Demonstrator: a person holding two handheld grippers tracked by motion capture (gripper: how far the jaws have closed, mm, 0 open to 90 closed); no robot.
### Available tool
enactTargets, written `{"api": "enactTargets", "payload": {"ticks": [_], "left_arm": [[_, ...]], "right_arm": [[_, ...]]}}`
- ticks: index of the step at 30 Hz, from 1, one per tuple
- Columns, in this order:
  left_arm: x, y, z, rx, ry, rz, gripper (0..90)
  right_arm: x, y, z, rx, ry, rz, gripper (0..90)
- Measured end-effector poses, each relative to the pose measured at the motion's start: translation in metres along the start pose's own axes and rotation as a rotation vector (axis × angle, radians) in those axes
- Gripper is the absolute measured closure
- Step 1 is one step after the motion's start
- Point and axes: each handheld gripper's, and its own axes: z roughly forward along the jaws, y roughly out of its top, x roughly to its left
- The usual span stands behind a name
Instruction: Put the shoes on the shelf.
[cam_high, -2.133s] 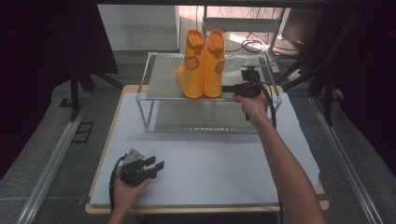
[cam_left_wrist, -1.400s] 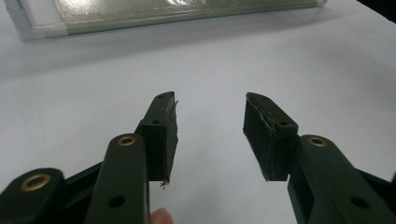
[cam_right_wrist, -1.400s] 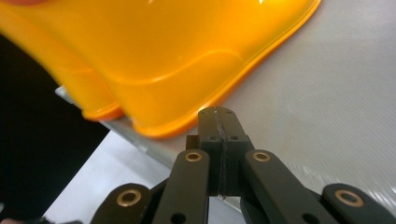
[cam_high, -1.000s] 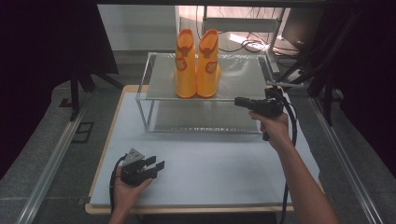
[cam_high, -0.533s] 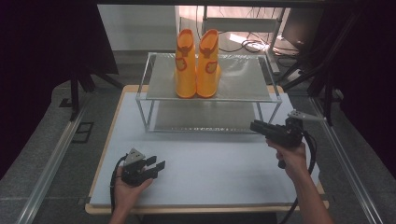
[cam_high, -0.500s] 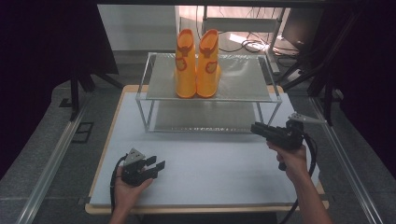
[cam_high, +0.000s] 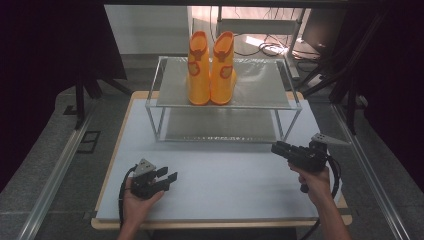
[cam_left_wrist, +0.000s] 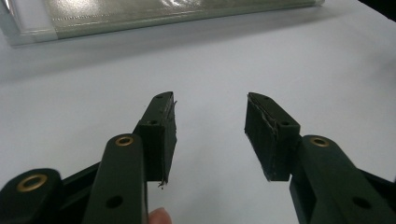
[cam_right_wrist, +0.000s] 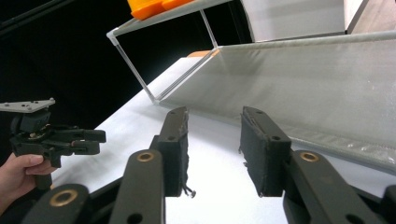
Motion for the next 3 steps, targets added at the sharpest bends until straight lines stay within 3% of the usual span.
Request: {"api": "enactTargets", "payload": {"ticks": [3], "left_arm": [[0.0005, 0.0002, -0.0004, -0.002, 0.001, -0.003, 52.5]], "right_arm": [[0.0016, -0.0016, -0.0007, 0.006, -0.007, -0.010, 56.6]]}}
